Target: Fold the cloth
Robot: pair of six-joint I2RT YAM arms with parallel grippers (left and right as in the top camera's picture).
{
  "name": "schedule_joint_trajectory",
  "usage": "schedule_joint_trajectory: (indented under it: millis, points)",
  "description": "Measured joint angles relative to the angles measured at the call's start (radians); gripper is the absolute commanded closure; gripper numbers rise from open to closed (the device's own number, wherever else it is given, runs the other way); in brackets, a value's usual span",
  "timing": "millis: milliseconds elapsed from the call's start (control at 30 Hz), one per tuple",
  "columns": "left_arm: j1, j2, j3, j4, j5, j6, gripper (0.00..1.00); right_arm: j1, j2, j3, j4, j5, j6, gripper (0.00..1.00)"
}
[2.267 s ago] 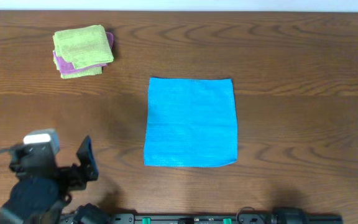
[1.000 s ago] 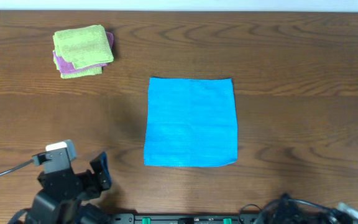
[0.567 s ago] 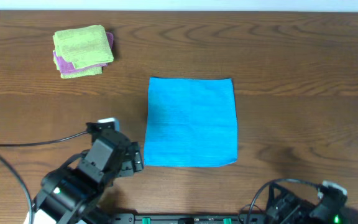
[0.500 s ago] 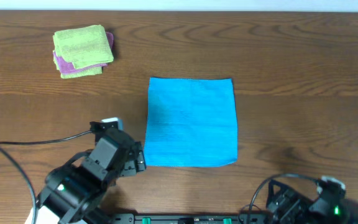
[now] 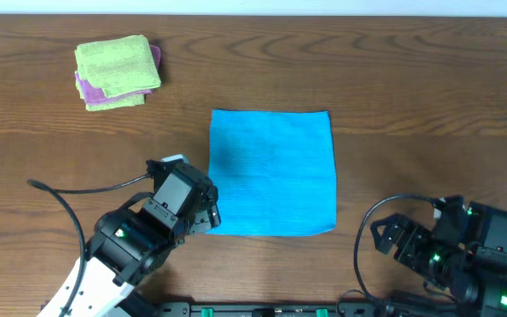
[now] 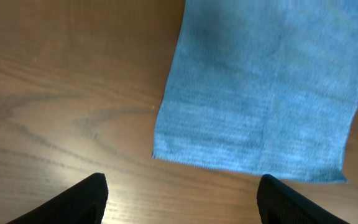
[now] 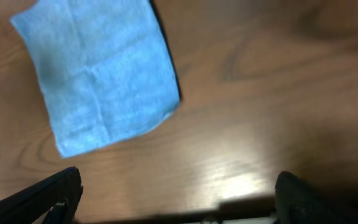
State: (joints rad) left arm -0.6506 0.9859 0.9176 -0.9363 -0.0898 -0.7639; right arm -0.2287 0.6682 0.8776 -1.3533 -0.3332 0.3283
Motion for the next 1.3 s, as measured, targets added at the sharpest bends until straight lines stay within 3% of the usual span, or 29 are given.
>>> schedule_joint_trajectory:
  millis: [300,633,800,1000,1100,1233,1300]
  points:
    - [0.034,0.011,0.0,0.077,-0.021,0.033,0.1,0.257,0.002,0.124,0.048,0.334,0.144,0.01]
    - [0.034,0.011,0.0,0.08,-0.022,0.045,0.08,0.278,0.073,0.206,0.034,0.593,0.171,0.01]
    - [0.034,0.014,0.0,0.077,-0.016,0.055,0.15,0.277,0.127,0.206,0.03,0.532,0.142,0.04]
    - [0.034,0.056,0.0,0.058,0.016,0.057,0.14,0.277,0.149,0.201,0.007,0.369,0.127,0.09]
    - [0.035,0.1,0.0,0.043,0.021,0.04,0.09,0.277,0.179,0.167,0.007,0.299,0.122,0.18]
    - [0.042,0.135,0.0,0.045,0.028,-0.006,0.02,0.277,0.227,0.127,0.006,0.254,0.122,0.19]
    - [0.042,0.136,0.0,0.049,0.019,-0.023,0.05,0.277,0.233,0.125,0.012,0.245,0.122,0.19]
